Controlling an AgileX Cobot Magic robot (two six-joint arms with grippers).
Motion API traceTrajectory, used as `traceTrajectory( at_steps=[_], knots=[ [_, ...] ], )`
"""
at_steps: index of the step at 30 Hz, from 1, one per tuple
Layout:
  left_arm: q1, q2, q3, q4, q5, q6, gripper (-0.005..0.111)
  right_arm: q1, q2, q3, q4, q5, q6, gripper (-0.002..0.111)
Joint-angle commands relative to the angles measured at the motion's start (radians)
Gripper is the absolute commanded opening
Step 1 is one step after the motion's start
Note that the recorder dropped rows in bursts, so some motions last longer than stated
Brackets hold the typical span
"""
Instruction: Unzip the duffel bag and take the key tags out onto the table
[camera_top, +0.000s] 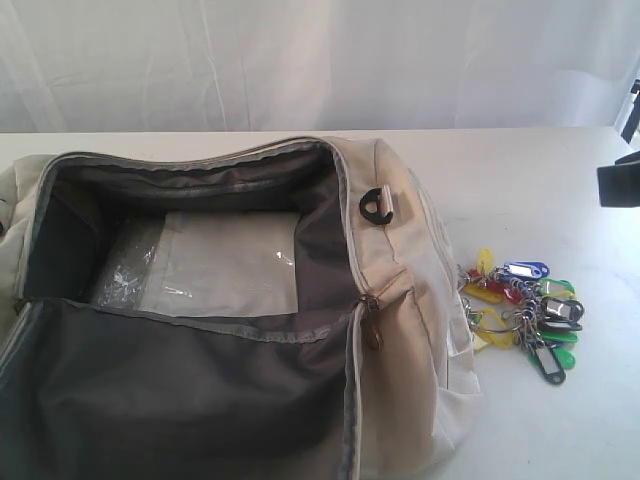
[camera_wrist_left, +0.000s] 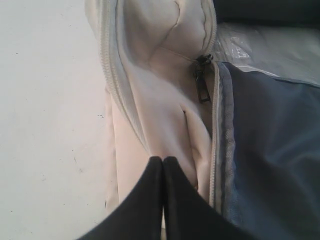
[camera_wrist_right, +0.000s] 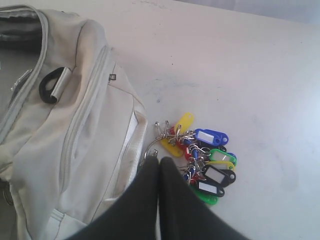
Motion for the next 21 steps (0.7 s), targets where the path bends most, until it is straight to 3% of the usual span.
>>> traceTrajectory(
  at_steps=[1,8,13,21],
  knots=[
    [-0.007,-0.005,0.005,0.000,-0.008,-0.022,0.000,-0.001,-0.007,0.003,0.002,-0.011,0.003,0.000],
    [-0.007,-0.005,0.005,0.000,-0.009,0.002,0.000,-0.001,-0.007,0.003,0.002,-0.011,0.003,0.000],
    [-0.007,-0.005,0.005,0.002,-0.009,0.117,0.000,-0.001,-0.007,0.003,0.002,-0.011,0.003,0.000],
    [-0.007,-0.005,0.005,0.002,-0.009,0.117,0.000,-0.001,-0.007,0.003,0.002,-0.011,0.003,0.000]
  ],
)
